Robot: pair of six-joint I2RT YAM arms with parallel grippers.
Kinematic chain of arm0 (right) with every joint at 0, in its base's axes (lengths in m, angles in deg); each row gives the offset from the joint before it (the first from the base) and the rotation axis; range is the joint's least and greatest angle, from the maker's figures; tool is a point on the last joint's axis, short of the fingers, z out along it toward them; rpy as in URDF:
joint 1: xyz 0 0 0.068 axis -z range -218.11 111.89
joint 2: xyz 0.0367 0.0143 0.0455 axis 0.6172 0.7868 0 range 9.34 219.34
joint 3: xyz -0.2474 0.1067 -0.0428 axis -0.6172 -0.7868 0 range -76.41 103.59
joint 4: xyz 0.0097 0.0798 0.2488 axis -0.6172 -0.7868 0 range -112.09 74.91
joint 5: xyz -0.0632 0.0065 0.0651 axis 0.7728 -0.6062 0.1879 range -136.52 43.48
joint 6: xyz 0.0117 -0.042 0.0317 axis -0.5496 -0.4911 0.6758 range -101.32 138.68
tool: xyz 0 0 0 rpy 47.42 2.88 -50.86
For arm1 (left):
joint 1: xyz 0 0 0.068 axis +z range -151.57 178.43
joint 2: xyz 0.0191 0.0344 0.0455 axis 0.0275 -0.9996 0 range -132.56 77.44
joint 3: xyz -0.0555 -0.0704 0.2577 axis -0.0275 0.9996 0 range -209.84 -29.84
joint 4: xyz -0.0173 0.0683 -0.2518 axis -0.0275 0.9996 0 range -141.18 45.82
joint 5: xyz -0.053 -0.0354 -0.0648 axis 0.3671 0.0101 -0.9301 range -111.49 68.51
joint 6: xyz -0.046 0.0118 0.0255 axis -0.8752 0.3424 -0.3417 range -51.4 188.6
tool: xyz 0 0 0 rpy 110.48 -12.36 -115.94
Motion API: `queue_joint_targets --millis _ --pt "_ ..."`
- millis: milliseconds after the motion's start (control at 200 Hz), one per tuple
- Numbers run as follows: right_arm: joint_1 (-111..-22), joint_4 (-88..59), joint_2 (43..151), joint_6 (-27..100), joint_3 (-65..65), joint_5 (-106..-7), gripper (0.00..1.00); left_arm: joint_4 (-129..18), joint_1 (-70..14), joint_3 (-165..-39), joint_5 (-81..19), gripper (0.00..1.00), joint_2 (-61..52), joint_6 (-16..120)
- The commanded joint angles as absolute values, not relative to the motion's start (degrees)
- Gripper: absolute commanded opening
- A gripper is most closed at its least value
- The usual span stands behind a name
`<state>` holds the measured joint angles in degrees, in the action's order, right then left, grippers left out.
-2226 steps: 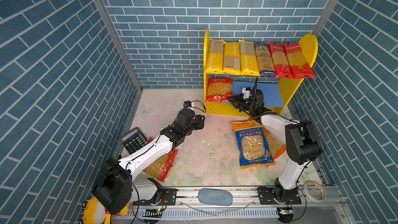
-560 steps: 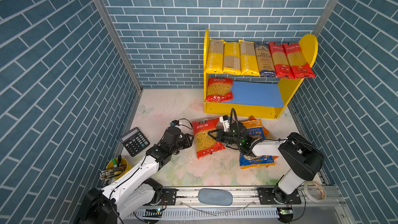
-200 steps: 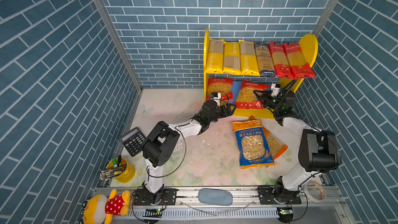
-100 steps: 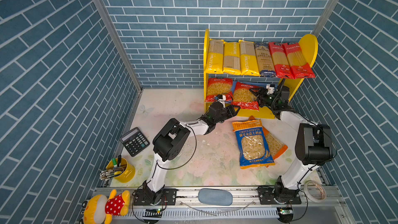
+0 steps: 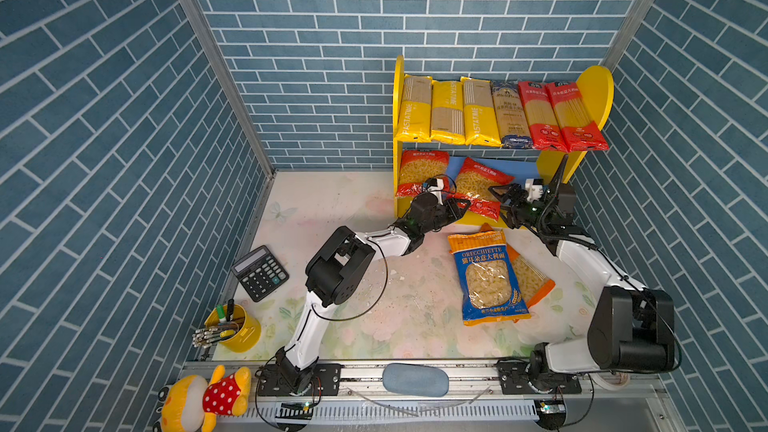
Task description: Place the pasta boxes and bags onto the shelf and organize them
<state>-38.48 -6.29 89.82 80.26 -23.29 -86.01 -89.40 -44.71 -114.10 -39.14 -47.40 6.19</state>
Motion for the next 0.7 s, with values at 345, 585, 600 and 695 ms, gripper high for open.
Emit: queue_joint_targets --millis 345,585,600,695 --pt "-41.31 -2.21 79.52 84.65 -36.03 -70.44 0.75 -91.11 -46.26 -120.63 -37.47 0.26 -50.39 5.79" --pt "-44.85 11.08 82.54 92.76 -39.66 -63.92 0.73 -91.33 -47.43 -121.48 -37.45 0.2 -50.92 5.8" --pt "-45.0 11.95 82.87 93.14 -39.66 -63.4 0.73 -91.39 -47.45 -121.32 -37.44 0.2 -50.82 5.77" --pt "-45.56 16.49 84.82 94.71 -39.4 -60.32 0.72 -91.83 -47.54 -119.93 -37.19 0.18 -50.11 5.82"
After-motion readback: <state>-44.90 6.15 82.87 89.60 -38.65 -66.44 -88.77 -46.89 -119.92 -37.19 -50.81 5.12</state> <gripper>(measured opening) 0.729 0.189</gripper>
